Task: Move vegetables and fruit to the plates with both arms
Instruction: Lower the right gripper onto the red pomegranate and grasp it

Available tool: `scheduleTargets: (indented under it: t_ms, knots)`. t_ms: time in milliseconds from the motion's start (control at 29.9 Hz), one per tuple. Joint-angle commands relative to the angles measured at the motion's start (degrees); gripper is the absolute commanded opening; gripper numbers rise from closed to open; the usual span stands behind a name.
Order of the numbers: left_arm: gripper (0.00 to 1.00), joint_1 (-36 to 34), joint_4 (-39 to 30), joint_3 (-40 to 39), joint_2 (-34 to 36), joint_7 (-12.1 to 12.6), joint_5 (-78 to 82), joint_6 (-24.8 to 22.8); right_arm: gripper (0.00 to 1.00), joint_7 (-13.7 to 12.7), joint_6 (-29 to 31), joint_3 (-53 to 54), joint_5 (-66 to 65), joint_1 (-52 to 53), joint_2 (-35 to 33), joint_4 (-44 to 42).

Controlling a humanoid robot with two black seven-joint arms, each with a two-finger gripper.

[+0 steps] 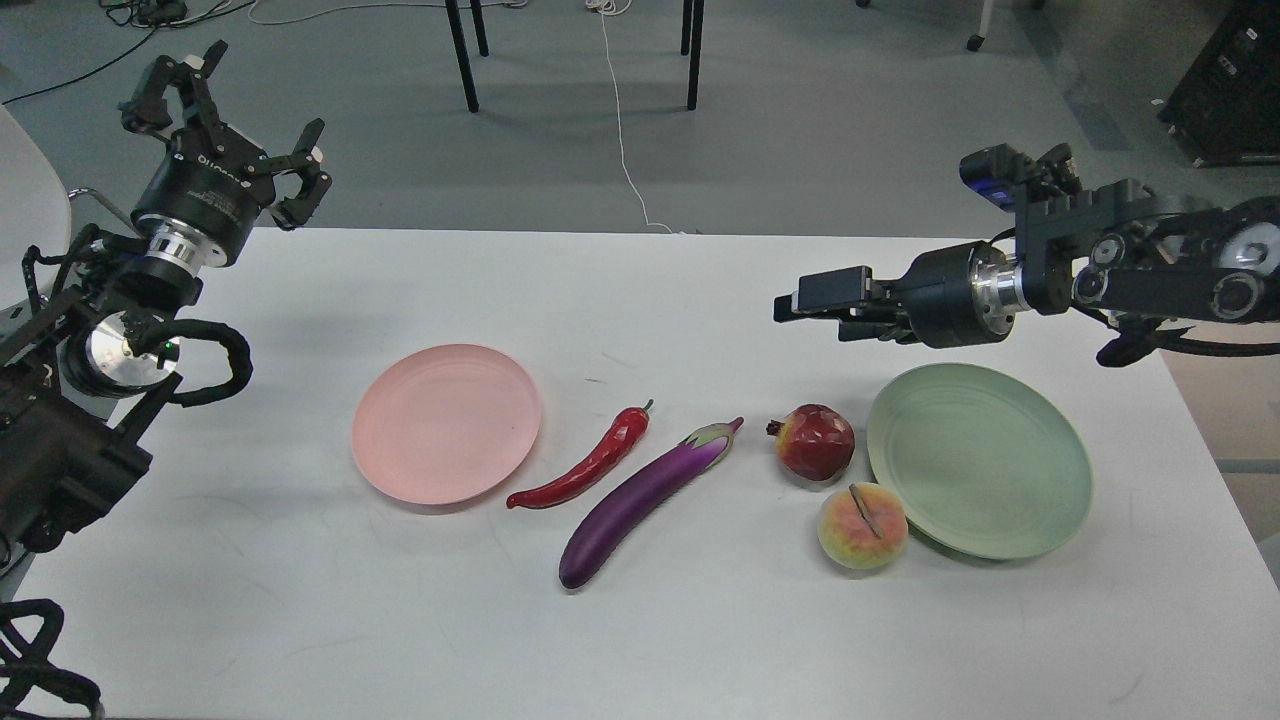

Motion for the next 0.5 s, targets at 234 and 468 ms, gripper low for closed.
scheduleTargets:
  t_ms: [234,468]
  knots:
    - [0.98,0.09,-0.95,0.08,0.88,0.00,0.00,-0.01,0.99,-0.06,-8.39,-15.72,-3.51,0.41,14.37,-1.92]
    - [0.98,0.18,-1.13,0.08,0.97,0.00,0.17,-0.01,0.98,-0.06,-9.71,-17.84,-3.51,-0.55,17.90,-3.67]
